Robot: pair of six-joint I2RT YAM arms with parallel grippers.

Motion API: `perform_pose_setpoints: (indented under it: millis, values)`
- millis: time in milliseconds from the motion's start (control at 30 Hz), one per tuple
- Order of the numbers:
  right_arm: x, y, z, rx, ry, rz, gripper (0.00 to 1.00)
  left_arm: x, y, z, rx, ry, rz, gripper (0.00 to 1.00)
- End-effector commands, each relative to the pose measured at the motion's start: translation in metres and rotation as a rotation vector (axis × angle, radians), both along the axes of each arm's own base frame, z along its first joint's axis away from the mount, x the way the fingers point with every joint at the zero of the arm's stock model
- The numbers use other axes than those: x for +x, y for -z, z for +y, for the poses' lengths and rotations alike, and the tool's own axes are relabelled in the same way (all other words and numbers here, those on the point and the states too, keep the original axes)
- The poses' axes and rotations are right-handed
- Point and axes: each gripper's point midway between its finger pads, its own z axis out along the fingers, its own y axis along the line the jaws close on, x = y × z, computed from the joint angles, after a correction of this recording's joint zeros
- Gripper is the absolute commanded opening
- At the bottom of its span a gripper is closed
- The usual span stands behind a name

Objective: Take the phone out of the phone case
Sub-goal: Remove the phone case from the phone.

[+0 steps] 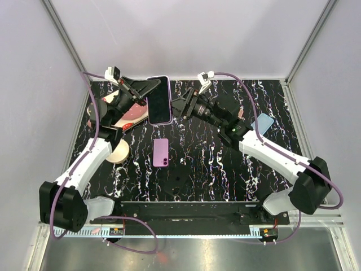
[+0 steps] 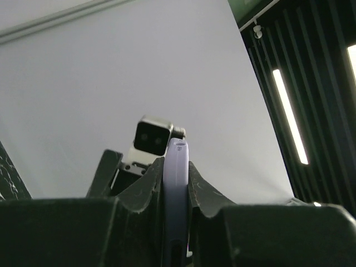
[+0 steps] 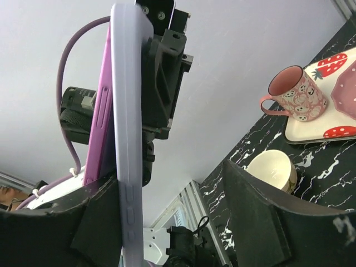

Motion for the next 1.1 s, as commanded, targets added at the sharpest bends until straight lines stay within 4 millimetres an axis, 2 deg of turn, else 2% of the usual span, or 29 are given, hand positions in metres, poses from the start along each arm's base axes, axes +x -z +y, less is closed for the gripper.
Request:
perform_pose_setpoints:
  millis: [0,67,133,167,200,267,300,333,367,400,433,467,500,533,567,600,700,733,767,833,867,900,933,967,1000,1067]
  values:
    - [0.029,-0.021,-0.007,0.091,0.027,-0.061,0.69,-0.048,-0.012,-0.016,-0.022,0.205,-0.082,0.00]
    - [0.033,-0.018,-0.011,0.122,0.002,-0.033,0.66,-0.043,0.002,-0.018,-0.008,0.203,-0.056,0.00]
    - [0.045,-0.007,-0.021,0.167,0.006,-0.014,0.60,-0.037,0.016,-0.022,0.018,0.217,-0.042,0.00]
    - [0.044,-0.005,-0.024,0.196,-0.016,0.022,0.56,-0.040,0.020,-0.026,0.031,0.245,-0.062,0.00]
    - [0.048,0.008,-0.028,0.208,-0.013,0.037,0.48,-0.039,0.029,-0.029,0.035,0.259,-0.056,0.00]
    - [0.056,0.020,-0.038,0.221,0.013,0.071,0.35,-0.033,0.049,-0.037,0.060,0.287,-0.057,0.00]
    - [0.056,0.034,-0.042,0.211,0.026,0.092,0.29,-0.024,0.069,-0.042,0.077,0.293,-0.024,0.00]
    - [0.057,0.041,-0.044,0.202,0.035,0.105,0.16,-0.026,0.076,-0.047,0.078,0.309,-0.039,0.00]
    - [0.058,0.046,-0.047,0.200,0.050,0.113,0.11,-0.024,0.086,-0.052,0.083,0.324,-0.028,0.00]
    - [0.059,0.060,-0.049,0.185,0.057,0.140,0.05,-0.014,0.111,-0.059,0.082,0.343,0.042,0.00]
    - [0.059,0.066,-0.050,0.177,0.059,0.154,0.00,-0.021,0.109,-0.064,0.057,0.364,-0.014,0.00]
    - [0.062,0.072,-0.052,0.178,0.069,0.169,0.00,-0.020,0.115,-0.066,0.039,0.377,-0.014,0.00]
    - [0.062,0.083,-0.055,0.170,0.076,0.197,0.00,-0.011,0.135,-0.071,0.013,0.402,0.055,0.00]
    - [0.063,0.087,-0.057,0.175,0.078,0.216,0.00,-0.016,0.132,-0.072,-0.017,0.417,0.005,0.00]
    - [0.065,0.093,-0.060,0.175,0.085,0.229,0.00,-0.013,0.137,-0.074,-0.031,0.426,0.016,0.00]
    - [0.066,0.104,-0.063,0.165,0.094,0.256,0.00,-0.005,0.151,-0.078,-0.037,0.436,0.049,0.00]
    - [0.070,0.123,-0.071,0.147,0.127,0.305,0.00,0.002,0.169,-0.081,-0.015,0.423,0.068,0.04]
    - [0.071,0.128,-0.074,0.137,0.133,0.313,0.00,0.004,0.175,-0.083,-0.004,0.419,0.087,0.08]
    - [0.072,0.136,-0.076,0.114,0.147,0.344,0.00,0.006,0.178,-0.084,0.009,0.413,0.093,0.20]
    - [0.077,0.143,-0.081,0.065,0.180,0.342,0.00,0.009,0.187,-0.085,0.046,0.395,0.111,0.36]
    - [0.077,0.154,-0.084,0.020,0.204,0.383,0.00,0.009,0.188,-0.086,0.061,0.394,0.112,0.54]
    - [0.081,0.151,-0.086,-0.009,0.224,0.388,0.00,0.009,0.187,-0.086,0.082,0.386,0.089,0.65]
    - [0.088,0.157,-0.091,-0.068,0.273,0.383,0.00,0.012,0.194,-0.088,0.104,0.385,0.125,0.74]
    - [0.087,0.159,-0.094,-0.125,0.295,0.422,0.00,0.013,0.198,-0.089,0.126,0.385,0.138,0.89]
    - [0.089,0.161,-0.098,-0.159,0.320,0.433,0.00,0.014,0.198,-0.089,0.157,0.370,0.115,0.94]
    - [0.093,0.163,-0.109,-0.244,0.381,0.434,0.00,0.021,0.212,-0.088,0.205,0.357,0.179,0.99]
